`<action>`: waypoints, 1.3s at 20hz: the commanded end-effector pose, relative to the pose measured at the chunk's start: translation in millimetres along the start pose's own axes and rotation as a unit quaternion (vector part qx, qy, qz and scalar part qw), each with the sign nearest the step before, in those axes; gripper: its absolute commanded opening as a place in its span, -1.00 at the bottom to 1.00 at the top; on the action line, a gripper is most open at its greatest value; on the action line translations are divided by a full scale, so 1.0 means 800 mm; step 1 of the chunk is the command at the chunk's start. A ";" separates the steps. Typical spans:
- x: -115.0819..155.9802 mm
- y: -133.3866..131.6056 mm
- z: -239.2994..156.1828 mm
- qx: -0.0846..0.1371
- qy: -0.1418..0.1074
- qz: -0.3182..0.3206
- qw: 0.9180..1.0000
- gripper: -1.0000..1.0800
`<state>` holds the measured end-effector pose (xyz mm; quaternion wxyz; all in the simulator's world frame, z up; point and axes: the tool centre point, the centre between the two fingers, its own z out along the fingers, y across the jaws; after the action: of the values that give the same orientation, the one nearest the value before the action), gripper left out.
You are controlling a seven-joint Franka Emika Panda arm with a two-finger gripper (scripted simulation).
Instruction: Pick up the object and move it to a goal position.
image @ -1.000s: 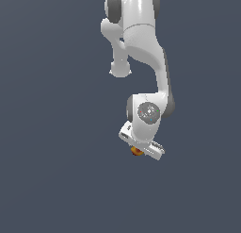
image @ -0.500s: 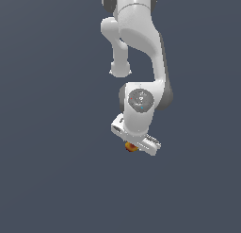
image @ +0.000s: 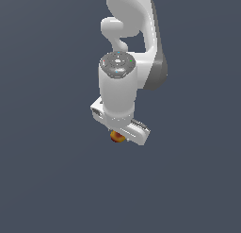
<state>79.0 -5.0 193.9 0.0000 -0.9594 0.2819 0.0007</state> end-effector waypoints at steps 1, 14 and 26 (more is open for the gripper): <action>0.011 0.015 -0.034 0.000 0.000 0.000 1.000 -1.00; 0.063 0.079 -0.178 0.000 0.001 0.000 1.000 -1.00; 0.081 0.096 -0.221 0.000 0.001 0.000 1.000 -1.00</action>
<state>91.7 -104.4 368.1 -0.0001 -0.9594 0.2820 0.0005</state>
